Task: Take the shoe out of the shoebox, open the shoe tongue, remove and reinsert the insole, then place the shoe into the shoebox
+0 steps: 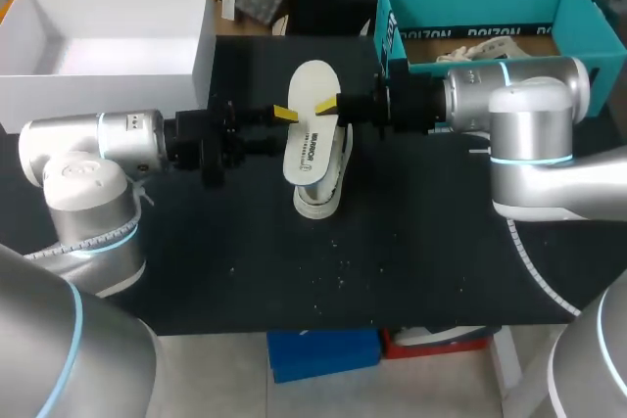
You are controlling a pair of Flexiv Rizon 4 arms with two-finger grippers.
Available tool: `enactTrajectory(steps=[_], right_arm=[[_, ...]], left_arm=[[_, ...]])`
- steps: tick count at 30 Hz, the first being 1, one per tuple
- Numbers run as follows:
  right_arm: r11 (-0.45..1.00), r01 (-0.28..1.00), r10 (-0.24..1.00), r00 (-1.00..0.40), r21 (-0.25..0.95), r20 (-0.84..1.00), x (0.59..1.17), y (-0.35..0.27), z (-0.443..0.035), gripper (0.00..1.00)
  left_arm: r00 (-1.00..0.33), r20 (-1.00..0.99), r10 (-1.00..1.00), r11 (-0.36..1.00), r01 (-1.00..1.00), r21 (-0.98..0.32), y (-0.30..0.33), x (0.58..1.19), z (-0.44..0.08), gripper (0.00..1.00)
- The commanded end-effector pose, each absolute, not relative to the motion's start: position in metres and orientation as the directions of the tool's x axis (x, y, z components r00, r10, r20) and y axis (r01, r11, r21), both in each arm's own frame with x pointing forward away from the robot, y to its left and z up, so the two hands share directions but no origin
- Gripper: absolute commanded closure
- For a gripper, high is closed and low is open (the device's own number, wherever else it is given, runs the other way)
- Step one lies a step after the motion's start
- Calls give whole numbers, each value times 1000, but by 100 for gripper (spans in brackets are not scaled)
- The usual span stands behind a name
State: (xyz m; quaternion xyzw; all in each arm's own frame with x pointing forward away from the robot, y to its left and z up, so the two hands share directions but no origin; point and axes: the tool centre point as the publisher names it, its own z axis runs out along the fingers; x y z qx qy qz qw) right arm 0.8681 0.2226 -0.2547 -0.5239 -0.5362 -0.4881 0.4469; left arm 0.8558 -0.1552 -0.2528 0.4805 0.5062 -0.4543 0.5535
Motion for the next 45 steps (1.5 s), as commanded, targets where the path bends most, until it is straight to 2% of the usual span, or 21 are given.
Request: enactTrajectory(steps=[1,12,14,15,19,20,21,26,34,42,45], right_arm=[[-30,998,126,-52,56,991,867,224,-255,100],[-30,998,126,-52,56,991,867,224,-255,100],[-30,998,126,-52,56,991,867,224,-255,100],[-30,998,126,-52,56,991,867,224,-255,100],[-30,998,126,-52,56,991,867,224,-255,100],[-30,998,126,-52,56,991,867,224,-255,86],[-31,998,132,-50,54,990,868,224,-254,0],[-95,991,137,-83,97,987,866,216,-250,0],[-180,970,305,-103,163,947,842,182,-254,0],[-241,939,468,-109,245,877,809,142,-248,0],[-240,932,510,-116,270,852,798,131,-242,0]], left_arm=[[81,-996,-25,120,990,78,-167,865,-254,58],[97,-995,-19,109,990,94,-176,870,-255,71],[106,-994,-20,101,990,103,-177,871,-253,85],[108,-994,-20,100,989,105,-178,872,-253,100],[112,-994,-15,98,989,110,-179,872,-253,100],[111,-994,-13,98,989,110,-179,872,-253,100],[109,-994,-8,98,989,108,-179,872,-253,100],[110,-993,51,92,989,114,-174,860,-250,100],[-45,-951,306,48,998,-32,-163,821,-258,100],[-132,-903,408,42,991,-126,-146,779,-265,100],[-127,-899,419,12,991,-135,-142,766,-264,100]])
